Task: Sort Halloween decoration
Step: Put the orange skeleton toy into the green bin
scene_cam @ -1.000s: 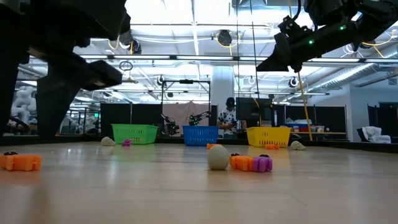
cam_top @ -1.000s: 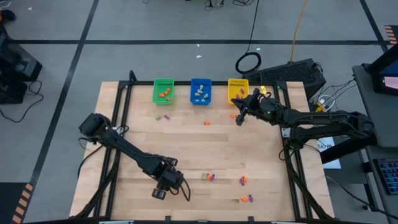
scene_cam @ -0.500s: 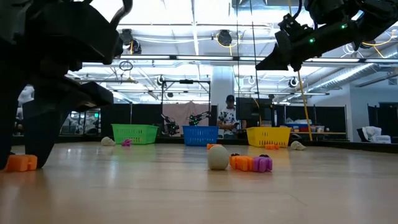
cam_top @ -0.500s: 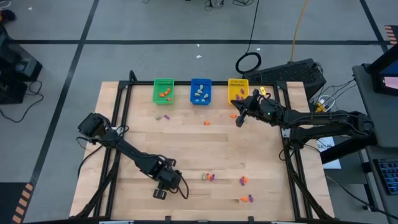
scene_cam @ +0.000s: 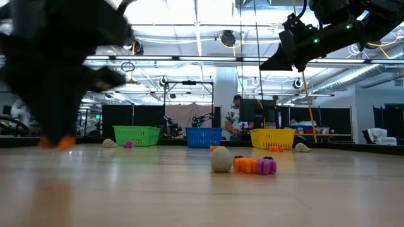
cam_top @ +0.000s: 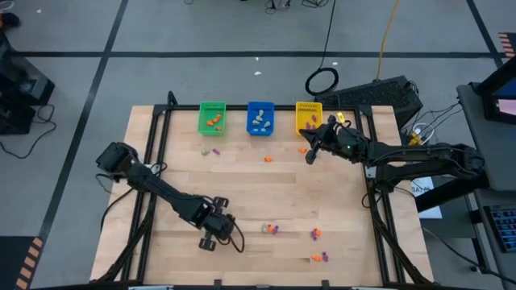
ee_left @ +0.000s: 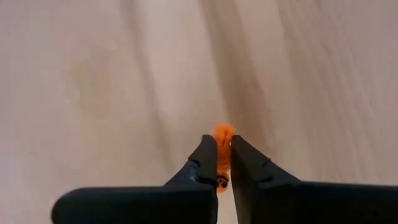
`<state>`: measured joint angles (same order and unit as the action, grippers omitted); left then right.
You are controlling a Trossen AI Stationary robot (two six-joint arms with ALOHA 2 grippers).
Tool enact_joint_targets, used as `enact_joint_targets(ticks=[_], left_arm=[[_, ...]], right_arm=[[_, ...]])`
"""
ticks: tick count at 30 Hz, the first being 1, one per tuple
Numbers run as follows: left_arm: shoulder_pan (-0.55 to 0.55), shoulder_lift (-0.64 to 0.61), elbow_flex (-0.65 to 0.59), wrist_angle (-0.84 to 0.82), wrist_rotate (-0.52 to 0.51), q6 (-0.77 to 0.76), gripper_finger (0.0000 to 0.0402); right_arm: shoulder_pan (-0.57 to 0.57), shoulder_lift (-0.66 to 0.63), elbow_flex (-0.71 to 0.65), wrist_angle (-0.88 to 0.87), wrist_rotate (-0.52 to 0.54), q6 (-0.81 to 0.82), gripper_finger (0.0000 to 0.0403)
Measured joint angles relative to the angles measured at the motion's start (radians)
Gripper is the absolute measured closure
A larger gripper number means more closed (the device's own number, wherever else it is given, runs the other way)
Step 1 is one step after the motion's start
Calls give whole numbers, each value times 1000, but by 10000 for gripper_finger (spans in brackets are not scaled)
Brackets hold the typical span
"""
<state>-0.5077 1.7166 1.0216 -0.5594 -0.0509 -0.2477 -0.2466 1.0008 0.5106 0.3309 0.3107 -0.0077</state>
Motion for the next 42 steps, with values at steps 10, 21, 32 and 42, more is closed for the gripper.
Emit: enact_joint_targets(ticks=[10, 21, 32, 42], left_arm=[[299, -238, 20, -173, -178, -8, 400], [900, -324, 20, -168, -197, 230, 401], [1275, -163, 21, -1, -121, 422, 401], [1301, -9, 21, 55, -83, 466, 402]], right_arm=[[0, 0, 0, 0, 0, -4, 403], [0, 0, 0, 0, 1, -7, 403], [0, 0, 0, 0, 1, -19, 403], [0, 0, 0, 0, 1, -26, 403]])
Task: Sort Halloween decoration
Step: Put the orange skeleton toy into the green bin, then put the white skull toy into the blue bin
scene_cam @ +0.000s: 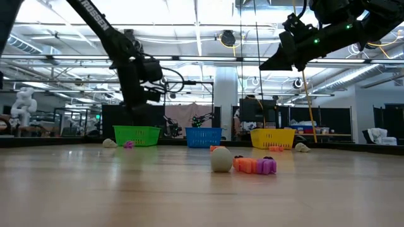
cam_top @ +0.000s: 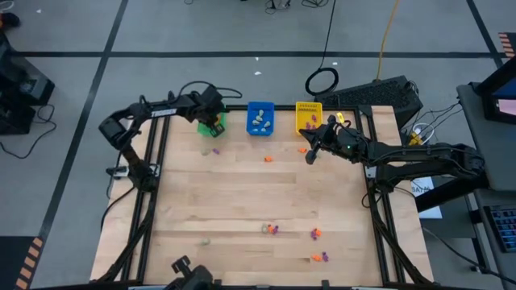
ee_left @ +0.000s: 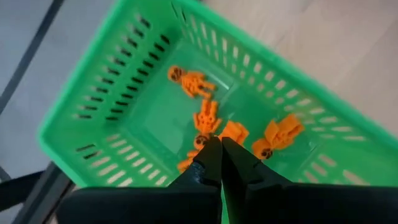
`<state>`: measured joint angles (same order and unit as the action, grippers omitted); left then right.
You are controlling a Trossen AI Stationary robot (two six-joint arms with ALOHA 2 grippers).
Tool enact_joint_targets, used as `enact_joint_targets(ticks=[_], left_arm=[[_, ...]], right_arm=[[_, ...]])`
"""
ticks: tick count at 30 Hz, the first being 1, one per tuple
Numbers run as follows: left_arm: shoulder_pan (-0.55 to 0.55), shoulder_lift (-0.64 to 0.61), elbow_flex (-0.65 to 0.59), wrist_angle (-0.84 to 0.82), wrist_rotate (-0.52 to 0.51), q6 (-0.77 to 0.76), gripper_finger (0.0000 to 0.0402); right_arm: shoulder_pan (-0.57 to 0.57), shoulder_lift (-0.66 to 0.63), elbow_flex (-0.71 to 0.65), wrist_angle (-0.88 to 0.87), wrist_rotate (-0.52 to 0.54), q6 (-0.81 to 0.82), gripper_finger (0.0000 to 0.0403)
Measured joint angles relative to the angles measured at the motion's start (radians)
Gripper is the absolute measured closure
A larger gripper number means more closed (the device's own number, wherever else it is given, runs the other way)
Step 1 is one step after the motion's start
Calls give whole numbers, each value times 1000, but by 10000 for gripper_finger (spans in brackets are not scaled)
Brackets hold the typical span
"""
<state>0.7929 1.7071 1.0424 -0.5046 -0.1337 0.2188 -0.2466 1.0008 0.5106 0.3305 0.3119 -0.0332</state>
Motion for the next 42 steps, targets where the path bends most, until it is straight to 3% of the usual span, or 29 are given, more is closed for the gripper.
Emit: enact_joint_targets(ticks=[16, 26, 30, 36, 42], left_arm=[[-3, 14, 0, -11, 7, -29, 396], [-3, 14, 7, -11, 15, -29, 298], [-14, 14, 44, -10, 4, -29, 285], [-54, 14, 111, -8, 2, -11, 315], [-113, 13, 121, -6, -1, 6, 390]], right_arm=[[0, 0, 0, -8, 0, 2, 403], [0, 0, 0, -7, 0, 2, 403], [0, 0, 0, -7, 0, 1, 403], [0, 0, 0, -9, 0, -5, 403], [0, 0, 0, -70, 0, -13, 403]])
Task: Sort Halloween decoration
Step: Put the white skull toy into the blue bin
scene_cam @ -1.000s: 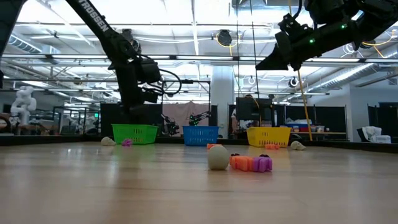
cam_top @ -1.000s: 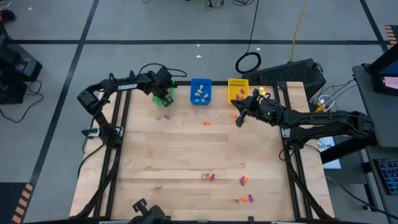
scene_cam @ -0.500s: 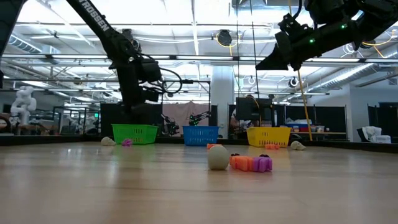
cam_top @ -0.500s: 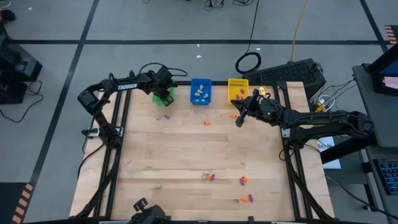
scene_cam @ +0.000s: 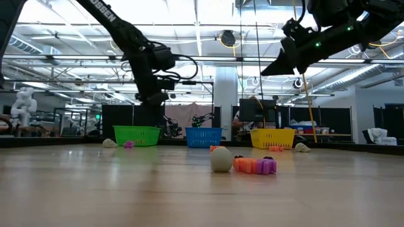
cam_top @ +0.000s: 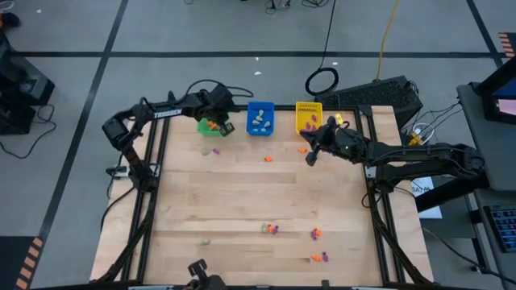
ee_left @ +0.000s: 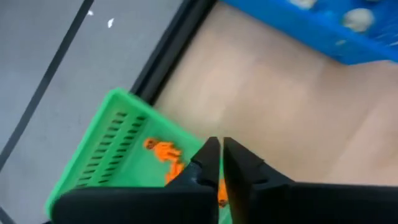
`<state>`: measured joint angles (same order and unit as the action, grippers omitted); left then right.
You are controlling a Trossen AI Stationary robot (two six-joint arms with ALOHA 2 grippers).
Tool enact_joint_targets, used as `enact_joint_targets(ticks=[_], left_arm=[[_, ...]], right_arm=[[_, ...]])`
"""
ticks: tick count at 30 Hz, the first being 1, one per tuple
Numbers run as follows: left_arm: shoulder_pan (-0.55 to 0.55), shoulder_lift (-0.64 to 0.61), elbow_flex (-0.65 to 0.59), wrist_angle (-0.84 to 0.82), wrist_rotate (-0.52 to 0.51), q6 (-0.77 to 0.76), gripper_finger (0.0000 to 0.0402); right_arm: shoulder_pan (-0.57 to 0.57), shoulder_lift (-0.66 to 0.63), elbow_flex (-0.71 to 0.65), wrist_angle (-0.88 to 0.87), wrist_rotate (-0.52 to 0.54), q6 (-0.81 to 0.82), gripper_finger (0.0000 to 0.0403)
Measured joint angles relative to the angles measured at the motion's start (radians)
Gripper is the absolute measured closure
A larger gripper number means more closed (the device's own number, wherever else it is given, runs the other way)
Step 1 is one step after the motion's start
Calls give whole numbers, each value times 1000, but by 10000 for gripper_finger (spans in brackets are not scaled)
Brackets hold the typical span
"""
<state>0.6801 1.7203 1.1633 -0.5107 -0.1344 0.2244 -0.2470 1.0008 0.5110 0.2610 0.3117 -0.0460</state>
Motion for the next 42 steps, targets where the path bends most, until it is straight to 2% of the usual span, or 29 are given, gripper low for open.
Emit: enact_joint_targets(ticks=[7, 14, 21, 26, 30, 33, 39, 42], left_arm=[[-116, -29, 0, -19, -1, 41, 401], [-281, -101, -1, -209, -1, 43, 401], [-414, -190, -33, -323, -1, -63, 402], [-485, -266, -129, -353, -1, -119, 402], [-506, -326, -203, -375, -3, -164, 402], [-500, -360, -254, -398, -4, -188, 402], [-436, -367, -313, -388, -25, -192, 401], [-384, -354, -314, -369, -30, -183, 385]], right_arm=[[0, 0, 0, -47, 0, 2, 403], [1, 0, 0, -93, 0, 34, 403], [31, 0, -2, -107, -1, 31, 403], [39, 14, -47, -76, -116, -7, 403], [39, 19, -87, 37, -284, -41, 403], [39, 18, -89, 87, -365, -50, 403], [39, 18, -89, 109, -369, -52, 403], [39, 19, -89, 111, -369, -49, 403]])
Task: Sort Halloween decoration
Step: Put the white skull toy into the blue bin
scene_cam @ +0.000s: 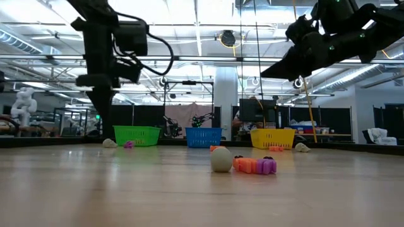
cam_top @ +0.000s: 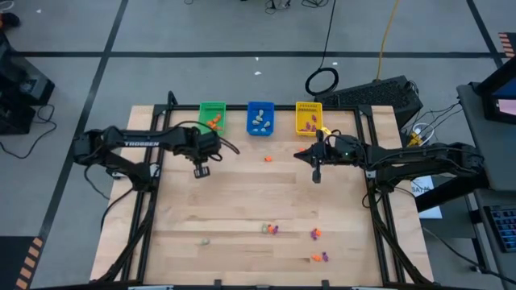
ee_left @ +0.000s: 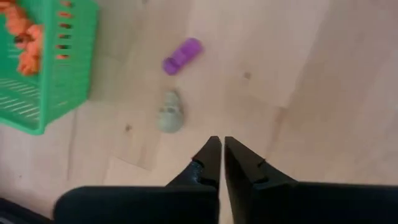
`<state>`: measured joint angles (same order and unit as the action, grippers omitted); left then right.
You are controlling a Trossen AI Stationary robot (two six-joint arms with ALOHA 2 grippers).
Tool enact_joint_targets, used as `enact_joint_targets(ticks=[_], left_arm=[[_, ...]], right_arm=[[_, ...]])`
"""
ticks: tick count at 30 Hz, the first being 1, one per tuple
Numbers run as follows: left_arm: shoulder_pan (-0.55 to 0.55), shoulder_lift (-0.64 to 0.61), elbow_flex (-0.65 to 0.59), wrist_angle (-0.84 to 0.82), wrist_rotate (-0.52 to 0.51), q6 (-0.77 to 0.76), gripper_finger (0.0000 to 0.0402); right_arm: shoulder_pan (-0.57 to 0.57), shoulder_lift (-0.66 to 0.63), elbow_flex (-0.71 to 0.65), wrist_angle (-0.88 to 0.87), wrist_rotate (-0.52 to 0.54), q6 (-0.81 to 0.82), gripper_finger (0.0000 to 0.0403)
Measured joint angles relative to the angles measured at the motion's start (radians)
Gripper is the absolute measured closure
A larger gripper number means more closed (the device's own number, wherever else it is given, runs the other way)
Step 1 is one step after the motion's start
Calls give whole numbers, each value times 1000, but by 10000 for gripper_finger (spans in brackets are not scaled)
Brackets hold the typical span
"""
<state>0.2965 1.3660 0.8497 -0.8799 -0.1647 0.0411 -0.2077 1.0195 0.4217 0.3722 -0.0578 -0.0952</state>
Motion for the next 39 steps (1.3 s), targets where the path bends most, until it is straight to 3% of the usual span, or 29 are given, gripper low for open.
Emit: enact_joint_targets(ticks=[6, 10, 15, 28, 39], left_arm=[[121, 33, 0, 29, 94, 53, 307], [182, 77, 0, 44, 100, 102, 258], [225, 127, 0, 104, 102, 156, 230], [254, 253, 1, 116, 107, 237, 234], [254, 269, 3, 132, 129, 264, 341]], right_arm=[[0, 0, 0, 5, 0, 0, 403], [0, 0, 0, 5, 0, -3, 403], [0, 0, 0, 5, 3, -5, 403], [0, 0, 0, 5, 4, -20, 403], [0, 0, 0, 5, 7, -22, 403]])
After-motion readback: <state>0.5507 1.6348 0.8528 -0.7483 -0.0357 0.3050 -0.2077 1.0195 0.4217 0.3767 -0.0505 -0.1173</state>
